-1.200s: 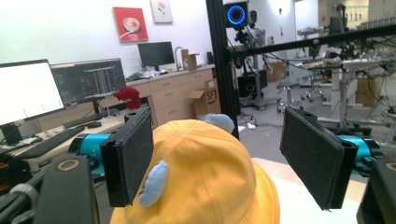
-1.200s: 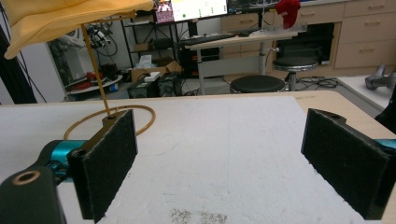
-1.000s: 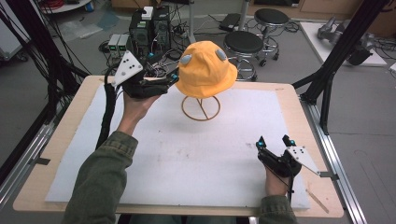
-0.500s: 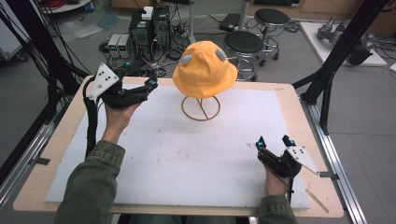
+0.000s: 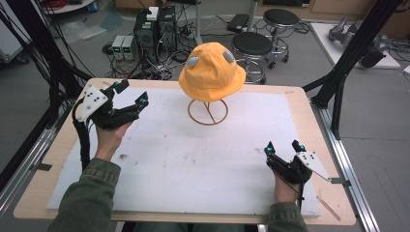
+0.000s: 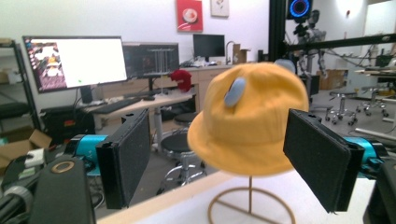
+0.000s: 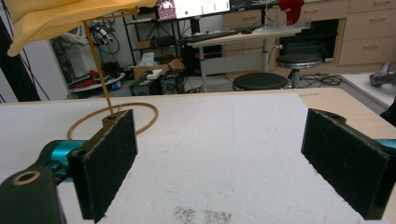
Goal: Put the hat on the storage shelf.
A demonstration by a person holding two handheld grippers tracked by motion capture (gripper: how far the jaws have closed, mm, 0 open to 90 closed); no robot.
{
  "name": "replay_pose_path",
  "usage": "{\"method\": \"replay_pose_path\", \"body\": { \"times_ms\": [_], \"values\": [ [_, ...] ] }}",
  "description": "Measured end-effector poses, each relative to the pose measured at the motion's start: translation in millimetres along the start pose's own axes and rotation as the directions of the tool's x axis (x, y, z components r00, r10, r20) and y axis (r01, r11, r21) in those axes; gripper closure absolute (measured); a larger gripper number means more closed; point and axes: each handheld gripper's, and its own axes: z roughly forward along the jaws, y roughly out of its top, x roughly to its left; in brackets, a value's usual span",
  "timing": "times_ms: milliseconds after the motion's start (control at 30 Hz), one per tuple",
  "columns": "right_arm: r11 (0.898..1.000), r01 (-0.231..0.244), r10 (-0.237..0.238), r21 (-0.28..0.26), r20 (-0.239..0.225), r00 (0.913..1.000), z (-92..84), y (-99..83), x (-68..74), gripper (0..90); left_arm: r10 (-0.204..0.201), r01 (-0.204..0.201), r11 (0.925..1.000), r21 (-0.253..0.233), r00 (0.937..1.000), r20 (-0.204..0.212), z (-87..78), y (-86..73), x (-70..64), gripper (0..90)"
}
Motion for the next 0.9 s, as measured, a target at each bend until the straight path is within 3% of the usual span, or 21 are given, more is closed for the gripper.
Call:
{"method": "replay_pose_path", "body": {
  "times_ms": [300,567,633,900],
  "values": [
    [1.0,-0.003,0.003,0.01,0.0,1.0,1.0,-0.5,0.2,9.5,-0.081,0.082,0.9965,0.012,0.9949,-0.06,-27.1,-23.2,11.1,20.4],
    [1.0,-0.004,0.004,0.016,-0.002,1.0,0.3,-0.5,0.8,9.5,-0.071,0.076,0.9959,0.049,0.9927,-0.097,-41.7,-36.6,11.6,18.6],
    [1.0,-0.001,0.001,0.017,-0.003,1.0,0.3,-0.6,0.6,9.4,-0.068,0.076,0.9941,0.078,0.9925,-0.102,-45.3,-40.0,13.5,18.6],
    [1.0,0.007,-0.007,0.015,-0.004,1.0,0.1,-0.6,1.0,9.5,-0.094,0.109,0.9881,0.109,0.9863,-0.136,-64.0,-55.2,20.7,18.5]
  ]
}}
